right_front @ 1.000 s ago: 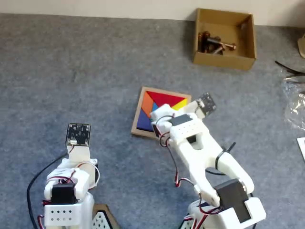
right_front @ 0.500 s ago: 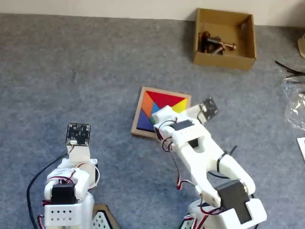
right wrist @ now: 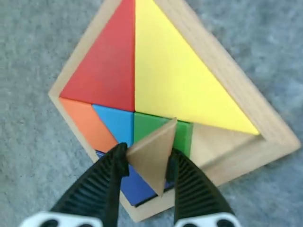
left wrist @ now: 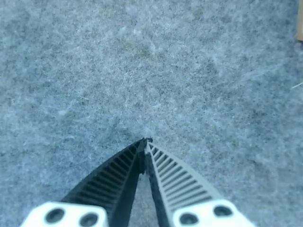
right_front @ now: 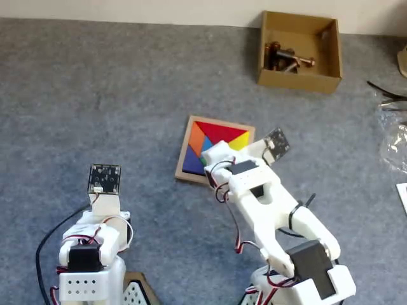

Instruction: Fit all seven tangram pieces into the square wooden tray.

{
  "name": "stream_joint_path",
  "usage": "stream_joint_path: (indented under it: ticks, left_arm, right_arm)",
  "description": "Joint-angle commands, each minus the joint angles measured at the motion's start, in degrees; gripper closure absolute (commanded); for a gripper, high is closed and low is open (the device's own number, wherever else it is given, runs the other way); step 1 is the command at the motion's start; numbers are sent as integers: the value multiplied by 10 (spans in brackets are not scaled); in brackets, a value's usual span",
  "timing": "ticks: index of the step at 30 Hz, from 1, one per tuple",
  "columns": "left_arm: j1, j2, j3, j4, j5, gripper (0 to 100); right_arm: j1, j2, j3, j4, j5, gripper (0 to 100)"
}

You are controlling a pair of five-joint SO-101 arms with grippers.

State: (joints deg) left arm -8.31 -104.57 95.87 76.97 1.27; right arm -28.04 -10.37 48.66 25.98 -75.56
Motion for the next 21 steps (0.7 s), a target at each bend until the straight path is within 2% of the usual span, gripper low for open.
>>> stream_joint_path:
  ticks: [1,9,12,15,21]
  left_arm:
    - [-7,-3,13,4,-4,993]
    - [-7,-3,13,4,-4,993]
    - [-7,-3,13,4,-4,993]
    - [-7,-3,13,4,-4,993]
    - [-7,-3,13,4,-4,993]
  right_arm:
    - [-8,-98,0,-8,-12,995]
    - [-7,-269,132,-12,-17,995]
    - [3,-269,176,-59,-48,995]
    - [16,-251,209,-118,-48,995]
    - [23,-228,218,-131,-44,993]
